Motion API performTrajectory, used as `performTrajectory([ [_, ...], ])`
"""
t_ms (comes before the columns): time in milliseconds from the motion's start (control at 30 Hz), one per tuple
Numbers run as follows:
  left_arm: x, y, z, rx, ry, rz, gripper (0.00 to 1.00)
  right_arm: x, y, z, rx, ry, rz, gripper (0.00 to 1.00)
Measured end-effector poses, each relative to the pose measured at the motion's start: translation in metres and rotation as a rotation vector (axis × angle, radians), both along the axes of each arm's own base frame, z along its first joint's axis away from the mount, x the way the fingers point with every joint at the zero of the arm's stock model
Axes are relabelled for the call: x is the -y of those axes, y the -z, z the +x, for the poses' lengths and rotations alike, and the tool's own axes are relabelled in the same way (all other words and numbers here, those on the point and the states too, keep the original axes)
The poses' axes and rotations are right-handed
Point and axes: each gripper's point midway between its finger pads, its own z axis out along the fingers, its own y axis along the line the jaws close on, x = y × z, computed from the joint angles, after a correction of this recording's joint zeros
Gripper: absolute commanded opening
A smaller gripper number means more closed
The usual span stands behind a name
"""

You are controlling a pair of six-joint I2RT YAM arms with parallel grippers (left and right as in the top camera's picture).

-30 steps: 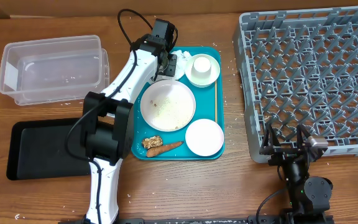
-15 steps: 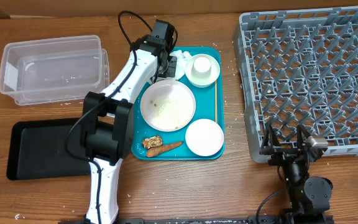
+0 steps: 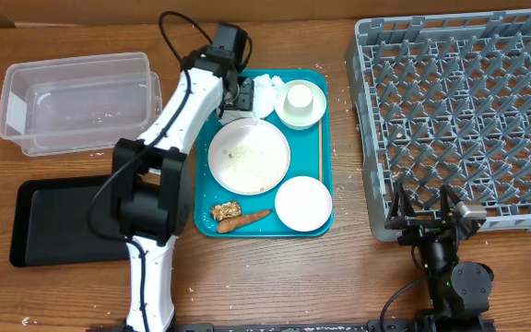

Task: Sort waste into correct bins and load items into the dishwasher
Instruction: 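Grasp the white tissue with the left gripper and lift, then move the tissue left and drop it into the clear bin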

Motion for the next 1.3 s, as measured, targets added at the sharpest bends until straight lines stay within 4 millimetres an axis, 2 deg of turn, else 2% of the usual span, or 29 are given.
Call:
performTrajectory([
  [200, 0.002, 0.026, -0.004, -0.058, -0.01, -0.025, 0.41, 0.0, 0.0, 0.0, 0.001, 0.0, 0.0, 1.0],
  [233, 0.003, 0.029, -0.004, -0.063, -0.007, -0.028, 0.34, 0.0, 0.0, 0.0, 0.0, 0.0, 0.0, 1.0],
  [300, 0.005, 0.03, -0.004, -0.063, -0.003, -0.035, 0.09, 0.0, 0.0, 0.0, 0.001, 0.0, 0.0, 1.0],
  [333, 0.005, 0.03, -0.004, -0.062, -0.006, -0.039, 0.04, 0.0, 0.0, 0.0, 0.0, 0.0, 0.0, 1.0],
  [467, 0.008, 0.029, -0.007, -0.082, 0.001, -0.054, 0.04, 0.0, 0.0, 0.0, 0.0, 0.0, 0.0, 1.0],
  [533, 0.009, 0.022, -0.009, -0.094, 0.003, -0.056, 0.04, 0.0, 0.0, 0.0, 0.0, 0.0, 0.0, 1.0],
  [700, 0.014, -0.024, 0.008, -0.032, 0.007, -0.078, 0.04, 0.0, 0.0, 0.0, 0.0, 0.0, 0.0, 1.0],
  [933, 0.014, -0.114, 0.014, 0.102, 0.01, -0.114, 0.04, 0.0, 0.0, 0.0, 0.0, 0.001, 0.0, 1.0],
  [1033, 0.005, -0.151, 0.015, 0.182, -0.008, -0.109, 0.04, 0.0, 0.0, 0.0, 0.0, 0.0, 0.0, 1.0],
  [1100, -0.007, -0.172, 0.015, 0.232, -0.035, -0.091, 0.04, 0.0, 0.0, 0.0, 0.001, 0.0, -0.001, 1.0],
  [1200, -0.039, -0.197, 0.018, 0.299, -0.121, -0.058, 0.04, 0.0, 0.0, 0.0, 0.0, 0.0, -0.001, 1.0],
  [1300, -0.087, -0.213, 0.022, 0.345, -0.226, -0.018, 0.04, 0.0, 0.0, 0.0, 0.0, 0.0, 0.0, 1.0],
])
